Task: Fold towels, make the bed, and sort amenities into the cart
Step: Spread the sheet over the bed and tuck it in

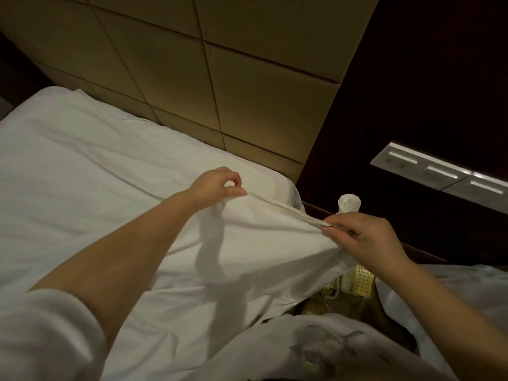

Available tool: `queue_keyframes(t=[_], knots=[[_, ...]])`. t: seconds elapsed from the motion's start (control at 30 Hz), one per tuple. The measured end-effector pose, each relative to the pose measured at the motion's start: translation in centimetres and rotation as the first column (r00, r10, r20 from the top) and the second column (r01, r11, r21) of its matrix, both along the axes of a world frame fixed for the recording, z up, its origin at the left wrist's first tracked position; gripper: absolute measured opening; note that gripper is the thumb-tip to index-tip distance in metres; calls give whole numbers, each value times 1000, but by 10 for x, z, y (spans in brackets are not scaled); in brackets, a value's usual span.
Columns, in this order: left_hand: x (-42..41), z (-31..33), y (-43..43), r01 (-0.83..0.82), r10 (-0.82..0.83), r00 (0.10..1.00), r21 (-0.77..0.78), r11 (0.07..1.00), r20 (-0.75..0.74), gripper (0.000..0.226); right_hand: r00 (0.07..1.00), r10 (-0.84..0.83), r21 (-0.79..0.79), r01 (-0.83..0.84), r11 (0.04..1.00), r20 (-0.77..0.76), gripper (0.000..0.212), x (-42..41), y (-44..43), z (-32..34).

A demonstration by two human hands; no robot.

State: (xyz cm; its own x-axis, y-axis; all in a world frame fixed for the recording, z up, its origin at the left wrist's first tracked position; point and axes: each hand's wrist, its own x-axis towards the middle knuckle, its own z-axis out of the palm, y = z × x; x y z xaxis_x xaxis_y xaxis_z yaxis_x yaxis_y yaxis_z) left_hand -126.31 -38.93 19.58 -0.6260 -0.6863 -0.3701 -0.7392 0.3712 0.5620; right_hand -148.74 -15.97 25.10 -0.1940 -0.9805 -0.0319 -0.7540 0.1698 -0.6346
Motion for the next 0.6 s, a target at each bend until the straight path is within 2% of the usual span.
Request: queue_keyframes(t=[0.13,0.23,0.3,0.37,0.5,0.6], knots=[[0,3,3,-58,105,978,250,967,-179,24,998,-56,7,56,998,9,20,-1,7,-6],[-10,11,6,81,-21,988,395,915,-154,17,997,-73,4,73,997,-5,19,0,8,-7],[-18,13,11,189,-158,981,421,887,-108,19,997,-72,-8,72,997,-6,18,2,8,-6],[-24,10,14,241,-224,970,429,870,-89,24,998,-66,-23,65,998,-13,18,6,8,-6],[-23,5,6,225,-160,973,526,820,-165,36,998,-60,-46,60,997,-11,20,14,9,-5],[-15,8,-4,232,-154,972,590,773,-180,34,998,-43,-52,41,998,-34,33,18,10,-2]])
